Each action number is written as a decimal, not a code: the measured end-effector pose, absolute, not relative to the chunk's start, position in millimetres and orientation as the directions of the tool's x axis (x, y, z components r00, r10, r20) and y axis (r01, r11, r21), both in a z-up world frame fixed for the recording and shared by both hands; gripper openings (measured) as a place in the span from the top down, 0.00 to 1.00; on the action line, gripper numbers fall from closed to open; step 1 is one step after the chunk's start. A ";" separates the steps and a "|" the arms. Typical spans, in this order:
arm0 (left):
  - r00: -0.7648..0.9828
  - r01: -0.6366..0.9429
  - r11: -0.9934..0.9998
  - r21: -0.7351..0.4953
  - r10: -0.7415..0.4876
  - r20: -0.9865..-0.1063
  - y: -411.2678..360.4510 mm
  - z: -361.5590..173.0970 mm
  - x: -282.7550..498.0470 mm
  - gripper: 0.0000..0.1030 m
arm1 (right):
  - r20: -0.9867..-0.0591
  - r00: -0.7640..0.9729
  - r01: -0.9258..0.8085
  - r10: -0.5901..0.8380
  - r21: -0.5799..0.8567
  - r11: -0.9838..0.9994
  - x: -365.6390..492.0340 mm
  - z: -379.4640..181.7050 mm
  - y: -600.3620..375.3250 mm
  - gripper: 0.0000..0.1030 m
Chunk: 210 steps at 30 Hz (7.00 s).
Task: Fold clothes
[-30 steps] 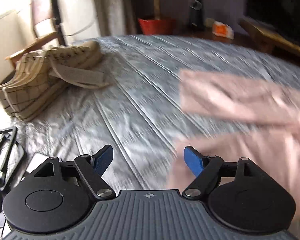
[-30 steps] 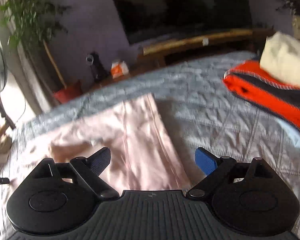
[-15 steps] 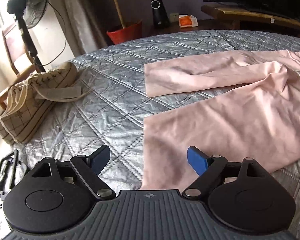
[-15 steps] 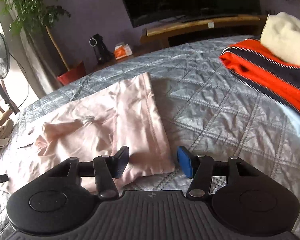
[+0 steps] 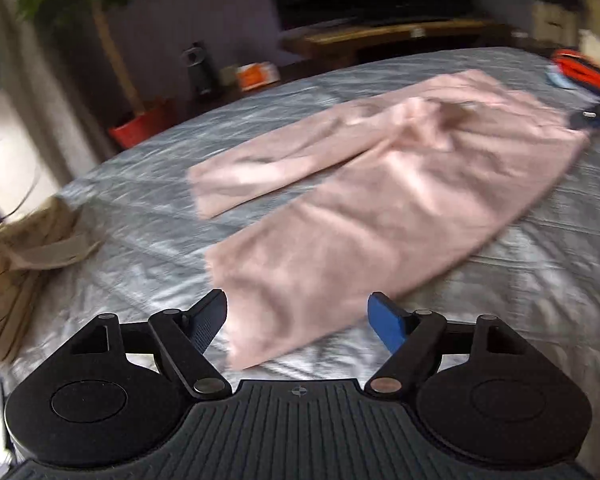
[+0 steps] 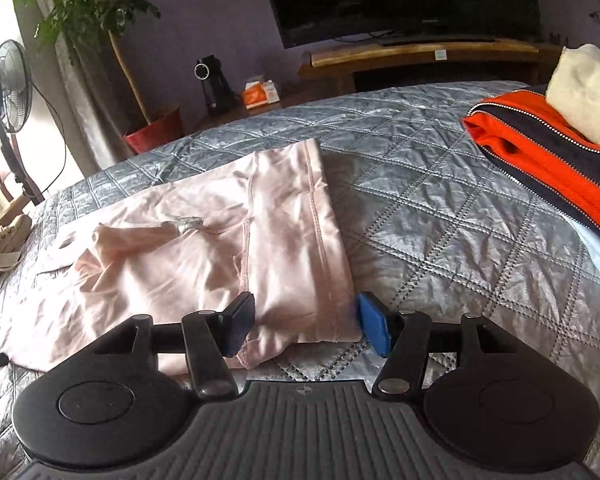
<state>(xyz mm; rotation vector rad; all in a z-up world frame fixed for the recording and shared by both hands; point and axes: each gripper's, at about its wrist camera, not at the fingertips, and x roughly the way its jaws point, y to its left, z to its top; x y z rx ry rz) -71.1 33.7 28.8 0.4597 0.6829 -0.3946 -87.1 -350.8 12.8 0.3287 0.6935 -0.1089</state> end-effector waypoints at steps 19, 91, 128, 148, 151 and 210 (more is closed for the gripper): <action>0.841 0.513 0.417 0.750 -0.068 -0.537 1.0 -2.5 -96.3 0.38 | -0.637 0.770 0.191 0.015 0.253 0.948 -85.4 17.2 -351.8 0.29; 0.772 0.620 0.539 0.571 -0.288 -0.566 2.1 118.3 -194.1 1.00 | -0.726 0.685 0.117 0.061 0.192 0.974 -210.3 83.0 -329.5 0.78; 0.706 0.670 0.688 0.279 -0.475 -0.525 -35.1 208.0 -148.0 1.00 | -0.750 0.660 -0.420 0.044 -0.320 0.849 -209.2 54.3 -260.3 0.25; 0.692 0.661 0.731 0.167 -0.509 -0.511 -52.1 230.3 -119.2 1.00 | -0.661 0.743 -0.370 -0.107 -0.538 0.757 -241.4 16.3 -275.6 0.62; 0.698 0.650 0.740 0.172 -0.493 -0.519 -46.3 225.9 -116.0 1.00 | -0.658 0.749 -0.358 -0.079 -0.503 0.787 -243.8 21.1 -280.7 0.85; 0.826 -0.093 0.993 -0.078 0.033 -0.563 89.6 86.7 39.1 0.16 | -0.580 0.776 -0.523 0.249 -0.370 0.768 -54.2 38.1 -90.1 0.33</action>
